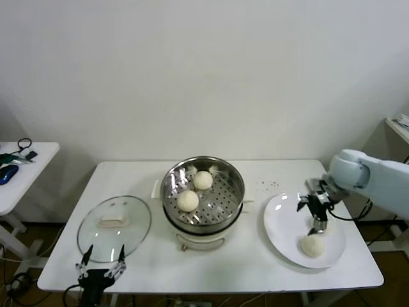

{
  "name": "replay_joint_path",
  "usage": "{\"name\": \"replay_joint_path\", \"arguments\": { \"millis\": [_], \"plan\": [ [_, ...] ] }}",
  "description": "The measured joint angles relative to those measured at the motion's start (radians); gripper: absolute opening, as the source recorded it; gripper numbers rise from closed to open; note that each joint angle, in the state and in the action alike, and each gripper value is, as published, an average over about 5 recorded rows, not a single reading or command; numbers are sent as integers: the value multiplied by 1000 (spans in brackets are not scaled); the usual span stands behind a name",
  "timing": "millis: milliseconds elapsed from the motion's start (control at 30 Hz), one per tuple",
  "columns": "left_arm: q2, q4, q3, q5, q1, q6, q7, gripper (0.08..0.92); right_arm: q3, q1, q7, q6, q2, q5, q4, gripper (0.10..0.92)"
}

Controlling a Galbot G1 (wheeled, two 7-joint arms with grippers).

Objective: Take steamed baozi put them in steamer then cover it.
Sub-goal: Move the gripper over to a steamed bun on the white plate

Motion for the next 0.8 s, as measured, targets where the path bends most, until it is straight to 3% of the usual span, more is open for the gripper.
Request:
{"name": "replay_joint_path", "arguments": {
  "millis": [800],
  "plan": [
    [-13,24,4,15,4,-3,-2,823,175,-244,5,4,22,-112,-92,818]
  ]
}}
